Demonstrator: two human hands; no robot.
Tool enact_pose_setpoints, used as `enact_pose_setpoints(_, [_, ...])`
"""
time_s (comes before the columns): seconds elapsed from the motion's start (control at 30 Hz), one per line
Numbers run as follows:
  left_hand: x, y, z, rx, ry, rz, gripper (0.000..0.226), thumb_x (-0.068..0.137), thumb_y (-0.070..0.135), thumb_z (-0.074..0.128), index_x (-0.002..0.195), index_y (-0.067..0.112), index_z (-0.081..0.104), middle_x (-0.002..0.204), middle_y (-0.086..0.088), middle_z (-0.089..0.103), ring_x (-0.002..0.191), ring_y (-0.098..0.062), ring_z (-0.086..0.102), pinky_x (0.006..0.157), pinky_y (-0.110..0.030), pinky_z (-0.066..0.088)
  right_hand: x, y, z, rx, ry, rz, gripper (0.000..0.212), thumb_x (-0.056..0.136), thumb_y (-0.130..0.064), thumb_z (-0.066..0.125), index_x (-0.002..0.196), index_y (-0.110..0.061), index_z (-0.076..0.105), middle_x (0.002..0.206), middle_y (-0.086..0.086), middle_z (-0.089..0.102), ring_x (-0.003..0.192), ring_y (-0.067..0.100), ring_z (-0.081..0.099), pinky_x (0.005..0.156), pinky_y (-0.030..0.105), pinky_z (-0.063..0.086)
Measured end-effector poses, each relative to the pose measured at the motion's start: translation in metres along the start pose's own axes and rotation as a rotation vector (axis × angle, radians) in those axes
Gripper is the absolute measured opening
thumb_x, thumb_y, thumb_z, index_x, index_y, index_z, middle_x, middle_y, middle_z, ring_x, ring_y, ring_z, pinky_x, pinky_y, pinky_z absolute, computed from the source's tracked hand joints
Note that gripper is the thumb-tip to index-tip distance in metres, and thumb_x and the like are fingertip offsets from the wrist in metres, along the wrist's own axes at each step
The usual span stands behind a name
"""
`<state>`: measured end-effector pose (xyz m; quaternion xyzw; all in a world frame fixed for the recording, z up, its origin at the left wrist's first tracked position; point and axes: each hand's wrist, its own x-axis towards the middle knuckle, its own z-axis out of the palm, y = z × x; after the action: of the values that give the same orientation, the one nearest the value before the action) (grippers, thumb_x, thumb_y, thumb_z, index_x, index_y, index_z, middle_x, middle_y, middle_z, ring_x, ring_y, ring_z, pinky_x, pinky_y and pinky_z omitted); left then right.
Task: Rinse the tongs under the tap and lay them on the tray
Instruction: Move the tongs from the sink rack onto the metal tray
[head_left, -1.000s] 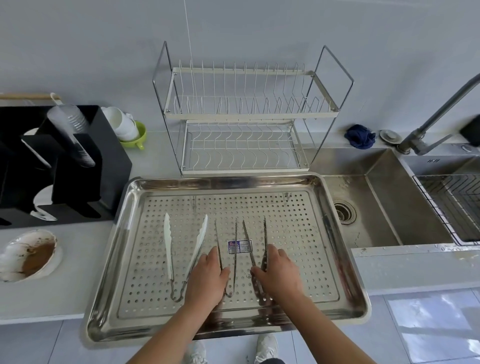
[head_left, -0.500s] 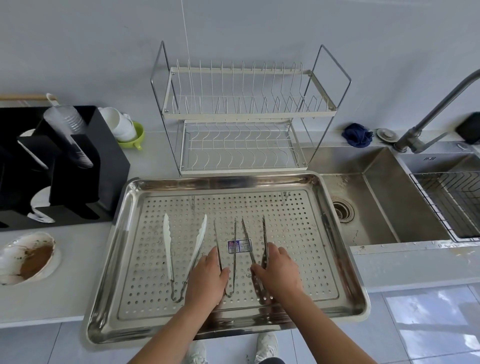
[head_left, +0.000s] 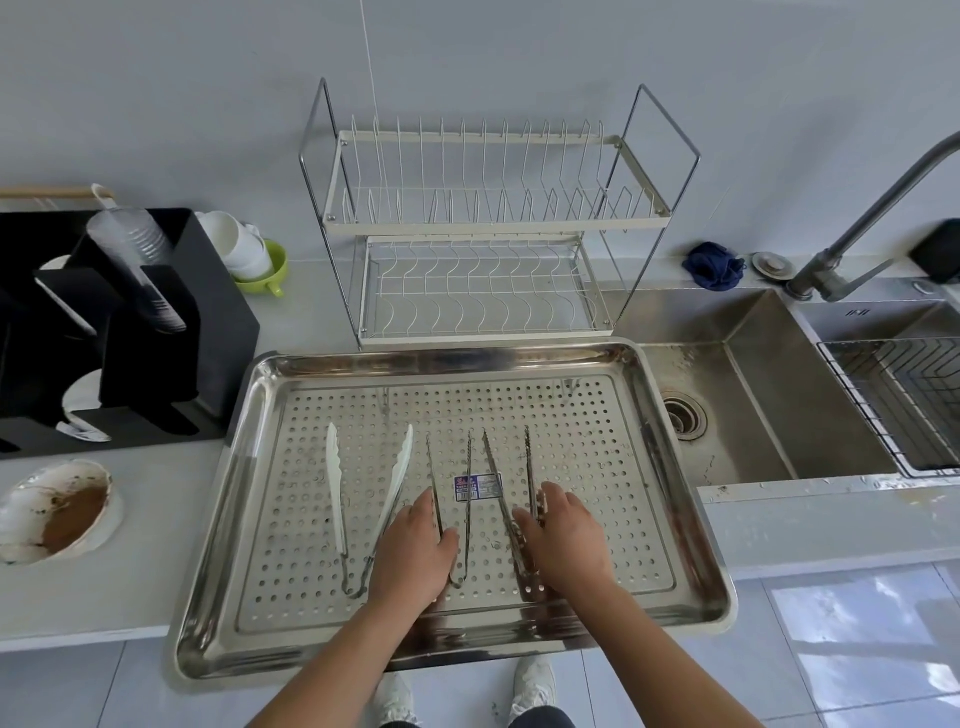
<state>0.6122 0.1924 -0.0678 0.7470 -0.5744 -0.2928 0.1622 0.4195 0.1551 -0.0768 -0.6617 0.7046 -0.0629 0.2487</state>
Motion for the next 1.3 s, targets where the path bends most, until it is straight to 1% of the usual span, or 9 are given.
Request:
enact_pose_setpoints(0.1, [-0.001, 0.001, -0.001, -0.026, 0.026, 0.002, 0.045, 0.099, 0.024, 0.051, 0.144, 0.024, 0.046, 0.119, 0.002, 0.065, 0.106, -0.016, 0.06, 0.094, -0.033, 0.051, -0.001, 0.003, -0.002, 0.033, -0.002, 0.002, 0.032, 0.103, -0.038, 0.053, 0.125, -0.014, 0.054, 0.114, 0.007, 0.066, 0.094, 0.026, 0.066, 0.08, 0.037, 0.055])
enact_pose_setpoints(0.27, [0.002, 0.002, -0.003, -0.038, -0.003, -0.011, 0.048, 0.099, 0.026, 0.055, 0.146, 0.024, 0.045, 0.105, 0.003, 0.067, 0.1, -0.019, 0.063, 0.093, -0.037, 0.053, 0.001, 0.002, -0.006, 0.044, -0.03, 0.021, 0.034, 0.097, -0.026, 0.061, 0.128, -0.015, 0.055, 0.107, 0.004, 0.067, 0.089, 0.022, 0.064, 0.073, 0.032, 0.054])
enact_pose_setpoints(0.4, [0.002, 0.002, -0.003, -0.058, -0.006, -0.036, 0.05, 0.1, 0.024, 0.053, 0.149, 0.023, 0.043, 0.111, 0.0, 0.069, 0.104, -0.02, 0.064, 0.097, -0.037, 0.052, 0.007, -0.001, -0.007, 0.05, -0.041, 0.041, 0.035, 0.097, -0.022, 0.058, 0.132, -0.014, 0.056, 0.109, 0.006, 0.068, 0.086, 0.021, 0.06, 0.071, 0.029, 0.049])
enact_pose_setpoints(0.53, [0.005, 0.001, -0.005, -0.034, -0.054, -0.091, 0.047, 0.103, 0.022, 0.046, 0.149, 0.016, 0.045, 0.131, -0.004, 0.065, 0.115, -0.021, 0.061, 0.102, -0.037, 0.048, 0.004, 0.001, -0.008, 0.064, -0.056, 0.041, 0.034, 0.096, -0.021, 0.06, 0.13, -0.013, 0.059, 0.097, 0.004, 0.069, 0.083, 0.021, 0.064, 0.07, 0.03, 0.054])
enact_pose_setpoints(0.67, [0.008, 0.0, -0.008, -0.065, -0.074, -0.127, 0.043, 0.103, 0.019, 0.043, 0.145, 0.016, 0.051, 0.122, -0.007, 0.07, 0.092, -0.022, 0.07, 0.089, -0.038, 0.055, -0.002, 0.004, -0.008, 0.072, -0.065, 0.036, 0.035, 0.098, -0.022, 0.061, 0.131, -0.014, 0.058, 0.085, 0.0, 0.068, 0.073, 0.018, 0.066, 0.058, 0.025, 0.048])
enact_pose_setpoints(0.77, [0.009, -0.001, -0.009, -0.105, -0.08, -0.156, 0.043, 0.103, 0.016, 0.042, 0.145, 0.016, 0.05, 0.123, -0.007, 0.07, 0.07, -0.017, 0.069, 0.082, -0.039, 0.057, -0.004, 0.002, -0.009, 0.067, -0.066, 0.034, 0.034, 0.098, -0.023, 0.061, 0.13, -0.014, 0.059, 0.09, 0.005, 0.074, 0.076, 0.021, 0.068, 0.065, 0.03, 0.054])
enact_pose_setpoints(1.03, [0.008, -0.004, -0.01, -0.184, -0.097, -0.192, 0.045, 0.101, 0.012, 0.043, 0.145, 0.015, 0.051, 0.13, -0.012, 0.067, 0.095, -0.03, 0.072, 0.092, -0.047, 0.057, -0.007, 0.001, -0.011, 0.076, -0.068, 0.046, 0.028, 0.096, -0.022, 0.062, 0.122, -0.013, 0.062, 0.082, 0.004, 0.072, 0.074, 0.022, 0.068, 0.064, 0.03, 0.055])
enact_pose_setpoints(1.2, [0.006, -0.004, -0.011, -0.198, -0.076, -0.199, 0.044, 0.101, 0.012, 0.043, 0.145, 0.016, 0.051, 0.129, -0.01, 0.066, 0.072, -0.019, 0.073, 0.084, -0.044, 0.06, -0.009, 0.002, -0.013, 0.142, -0.063, 0.057, 0.025, 0.098, -0.031, 0.063, 0.116, -0.013, 0.062, 0.083, 0.006, 0.072, 0.075, 0.026, 0.07, 0.068, 0.036, 0.058])
enact_pose_setpoints(1.3, [0.003, -0.003, -0.015, -0.209, -0.082, -0.196, 0.045, 0.101, 0.012, 0.044, 0.145, 0.016, 0.05, 0.134, -0.009, 0.063, 0.086, -0.02, 0.072, 0.089, -0.043, 0.058, -0.007, 0.005, -0.016, 0.151, -0.054, 0.072, 0.025, 0.103, -0.032, 0.055, 0.115, -0.012, 0.064, 0.074, 0.002, 0.067, 0.071, 0.024, 0.068, 0.065, 0.034, 0.055])
